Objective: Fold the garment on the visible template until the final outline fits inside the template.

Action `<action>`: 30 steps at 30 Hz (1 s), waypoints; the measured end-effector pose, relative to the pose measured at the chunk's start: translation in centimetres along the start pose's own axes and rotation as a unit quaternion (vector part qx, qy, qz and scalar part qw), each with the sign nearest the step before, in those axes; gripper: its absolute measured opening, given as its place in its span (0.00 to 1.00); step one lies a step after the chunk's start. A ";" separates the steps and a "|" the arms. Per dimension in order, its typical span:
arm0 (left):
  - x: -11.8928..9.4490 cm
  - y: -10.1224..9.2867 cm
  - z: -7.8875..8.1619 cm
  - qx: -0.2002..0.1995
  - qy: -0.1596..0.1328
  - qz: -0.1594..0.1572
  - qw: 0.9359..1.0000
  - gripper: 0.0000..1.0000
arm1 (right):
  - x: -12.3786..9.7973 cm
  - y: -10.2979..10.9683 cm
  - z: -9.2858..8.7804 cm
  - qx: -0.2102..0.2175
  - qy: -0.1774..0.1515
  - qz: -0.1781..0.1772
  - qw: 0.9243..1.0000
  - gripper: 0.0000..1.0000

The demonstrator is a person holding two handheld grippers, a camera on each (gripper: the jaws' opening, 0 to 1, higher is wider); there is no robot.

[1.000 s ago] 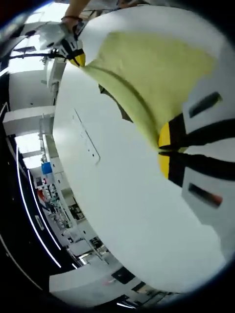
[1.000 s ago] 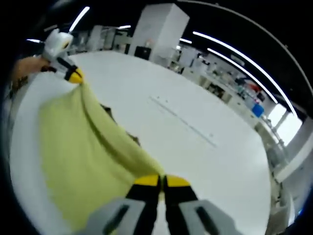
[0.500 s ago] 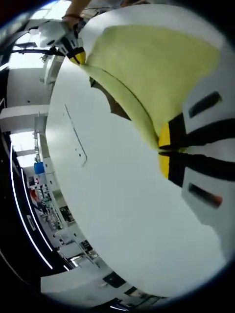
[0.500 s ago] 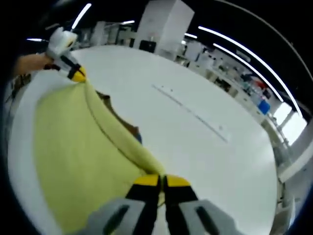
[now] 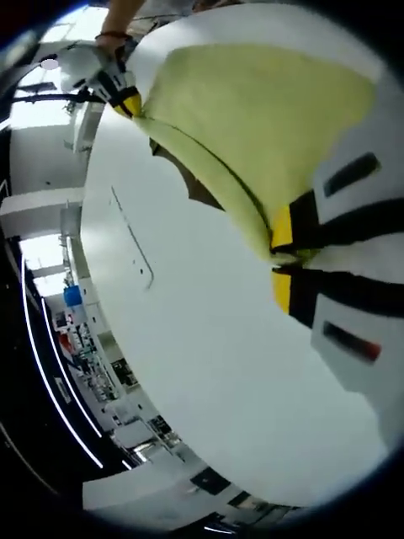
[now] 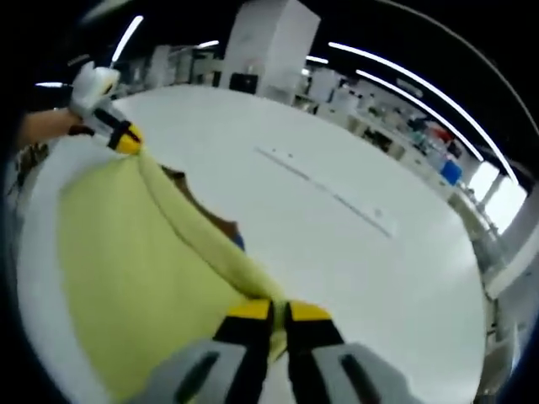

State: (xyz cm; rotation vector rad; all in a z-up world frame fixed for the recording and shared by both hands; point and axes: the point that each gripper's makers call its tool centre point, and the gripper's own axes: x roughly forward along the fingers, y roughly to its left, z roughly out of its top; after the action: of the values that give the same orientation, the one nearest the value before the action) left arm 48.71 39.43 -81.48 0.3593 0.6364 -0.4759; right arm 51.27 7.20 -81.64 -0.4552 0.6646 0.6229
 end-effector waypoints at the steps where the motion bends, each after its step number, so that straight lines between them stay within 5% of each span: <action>1: -0.2 0.0 0.1 0.001 -0.003 0.000 1.000 0.08 | -0.1 0.0 0.1 0.004 -0.006 0.005 1.000 0.05; 6: -1.7 -0.5 1.0 0.013 -0.031 -0.012 0.999 0.08 | -1.0 0.5 0.4 0.020 -0.021 0.021 0.999 0.06; 15: -1.7 -1.2 0.0 0.048 -0.028 -0.035 0.998 0.14 | -1.0 0.9 -0.3 -0.041 -0.014 0.022 0.999 0.19; 20: -0.5 -0.4 -0.5 0.104 -0.012 -0.008 0.994 0.18 | 0.2 0.2 -1.1 -0.088 0.005 0.006 0.996 0.20; 30: 2.0 1.9 -0.6 0.067 -0.015 0.045 0.997 0.14 | 2.0 -2.1 -0.5 -0.026 -0.018 -0.035 0.999 0.17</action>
State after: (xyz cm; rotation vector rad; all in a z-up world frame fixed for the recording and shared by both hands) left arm 50.81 40.72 -82.88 0.5058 0.5581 -0.4375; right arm 53.70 6.13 -82.91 -0.5126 0.5980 0.5827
